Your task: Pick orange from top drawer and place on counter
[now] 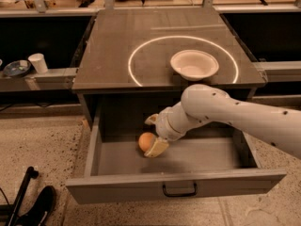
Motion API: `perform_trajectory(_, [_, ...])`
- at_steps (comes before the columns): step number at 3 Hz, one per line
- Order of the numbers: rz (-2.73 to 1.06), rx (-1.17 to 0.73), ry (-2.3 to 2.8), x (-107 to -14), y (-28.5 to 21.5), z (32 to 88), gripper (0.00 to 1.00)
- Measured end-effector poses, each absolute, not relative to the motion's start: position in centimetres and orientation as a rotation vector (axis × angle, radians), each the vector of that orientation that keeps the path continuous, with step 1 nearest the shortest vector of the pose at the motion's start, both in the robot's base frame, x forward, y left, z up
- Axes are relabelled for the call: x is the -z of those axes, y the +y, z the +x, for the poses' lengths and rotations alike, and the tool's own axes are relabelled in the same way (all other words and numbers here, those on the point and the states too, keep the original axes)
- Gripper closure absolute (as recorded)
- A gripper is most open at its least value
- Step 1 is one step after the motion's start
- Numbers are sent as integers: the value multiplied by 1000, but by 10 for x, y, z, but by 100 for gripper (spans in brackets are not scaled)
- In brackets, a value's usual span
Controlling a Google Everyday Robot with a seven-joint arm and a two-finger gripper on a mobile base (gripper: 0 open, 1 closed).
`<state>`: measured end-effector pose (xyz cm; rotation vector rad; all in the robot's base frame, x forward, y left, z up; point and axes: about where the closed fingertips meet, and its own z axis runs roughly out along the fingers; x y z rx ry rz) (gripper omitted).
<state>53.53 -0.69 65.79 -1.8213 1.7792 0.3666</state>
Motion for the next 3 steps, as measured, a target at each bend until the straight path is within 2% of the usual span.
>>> perform_trajectory(1, [-1836,-402,1794,-639,-1,537,35])
perform_trajectory(2, [-1860,-431,1806,-629,8,538,51])
perform_trajectory(3, [-1872,-467,1840,-613,8,537,74])
